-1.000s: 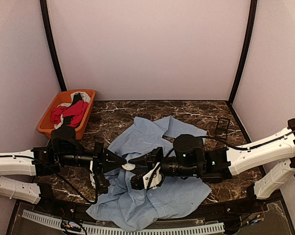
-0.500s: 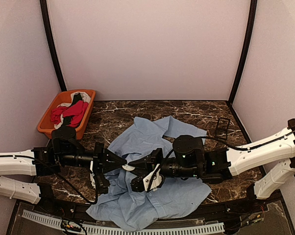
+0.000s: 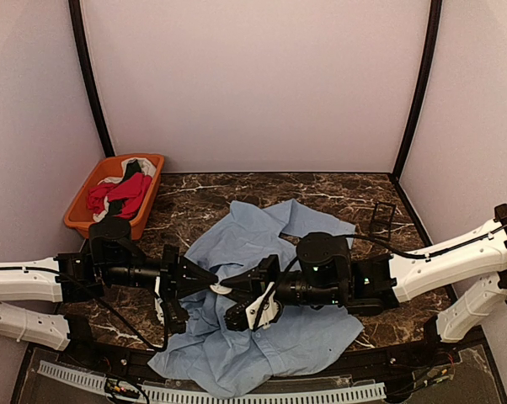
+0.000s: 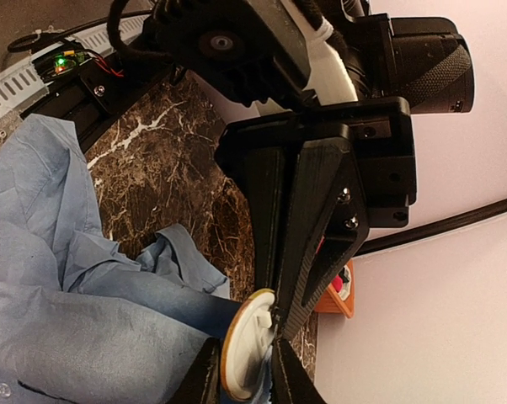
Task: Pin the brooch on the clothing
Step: Close the brooch on the flattened clothing.
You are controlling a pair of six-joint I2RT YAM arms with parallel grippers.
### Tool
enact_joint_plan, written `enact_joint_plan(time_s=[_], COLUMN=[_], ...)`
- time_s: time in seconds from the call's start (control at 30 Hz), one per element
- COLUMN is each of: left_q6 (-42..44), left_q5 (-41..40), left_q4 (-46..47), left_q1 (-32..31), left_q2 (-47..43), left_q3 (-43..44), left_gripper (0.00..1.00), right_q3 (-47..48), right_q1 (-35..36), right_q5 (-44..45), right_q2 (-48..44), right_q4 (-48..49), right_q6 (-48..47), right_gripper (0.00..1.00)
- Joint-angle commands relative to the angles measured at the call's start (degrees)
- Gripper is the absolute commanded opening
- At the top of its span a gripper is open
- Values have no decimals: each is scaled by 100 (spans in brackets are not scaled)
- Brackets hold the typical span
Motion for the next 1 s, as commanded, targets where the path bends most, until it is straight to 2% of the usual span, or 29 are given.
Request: enact_joint_plan(time_s=[0.0,0.13,0.33,0.97], left_q6=[-140,-210,-363,-291], left_q5=[129,135,109,49], left_q4=[201,251,296,384], left_q1=[-18,-19,-19,-23], left_q2=[-49,-49,-65,-179], left_q3=[10,6,19,-34], left_gripper=[1,1,1,1], right_q3=[104,165,179,277], right_q1=[123,163,205,202], right_q5=[-138,-98,27,289], right_q2=[167,252,322,557], right_q4=[-352,-474,-438,-507], right_q6=[-55,-117,-127,28], right_gripper=[20,19,11,15])
